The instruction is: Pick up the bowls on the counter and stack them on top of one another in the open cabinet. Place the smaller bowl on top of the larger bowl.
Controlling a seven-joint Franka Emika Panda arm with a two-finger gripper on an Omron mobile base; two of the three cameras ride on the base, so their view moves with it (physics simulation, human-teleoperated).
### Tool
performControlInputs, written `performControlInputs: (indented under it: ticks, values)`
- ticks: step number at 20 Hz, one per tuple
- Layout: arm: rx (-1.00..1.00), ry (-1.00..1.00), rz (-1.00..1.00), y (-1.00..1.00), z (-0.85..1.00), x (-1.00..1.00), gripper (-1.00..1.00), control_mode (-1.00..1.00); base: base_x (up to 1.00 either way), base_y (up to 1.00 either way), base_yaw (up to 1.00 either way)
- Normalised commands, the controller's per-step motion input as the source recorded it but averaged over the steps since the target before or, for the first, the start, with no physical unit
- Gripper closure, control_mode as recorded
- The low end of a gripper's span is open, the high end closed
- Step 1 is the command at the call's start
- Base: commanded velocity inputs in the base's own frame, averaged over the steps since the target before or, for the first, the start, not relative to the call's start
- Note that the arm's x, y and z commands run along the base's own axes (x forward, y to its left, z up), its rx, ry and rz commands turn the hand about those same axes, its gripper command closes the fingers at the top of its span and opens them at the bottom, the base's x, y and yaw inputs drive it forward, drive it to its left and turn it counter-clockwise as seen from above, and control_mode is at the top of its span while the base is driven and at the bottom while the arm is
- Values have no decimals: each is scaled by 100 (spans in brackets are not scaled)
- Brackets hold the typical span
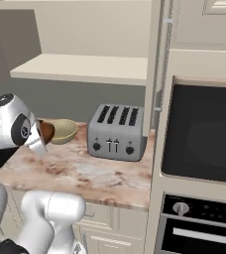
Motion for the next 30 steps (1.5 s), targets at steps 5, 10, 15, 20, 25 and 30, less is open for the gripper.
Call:
performControlInputs:
  ticks: [5, 10, 15, 20, 25, 30]
  values:
    - [-5, 0, -20, -29, 0, 69, 100, -100, 0, 0, 0]
    - [0, 0, -3, 0, 0, 75, 100, -100, 0, 0, 0]
    - [3, 0, 1, 4, -17, 44, 100, -100, 0, 0, 0]
    - [9, 0, 7, 1, -30, 24, 100, -100, 0, 0, 0]
    - [0, 0, 4, 11, -42, 25, 100, -100, 0, 0, 0]
    - [0, 0, 1, 24, -30, 38, 100, -100, 0, 0, 0]
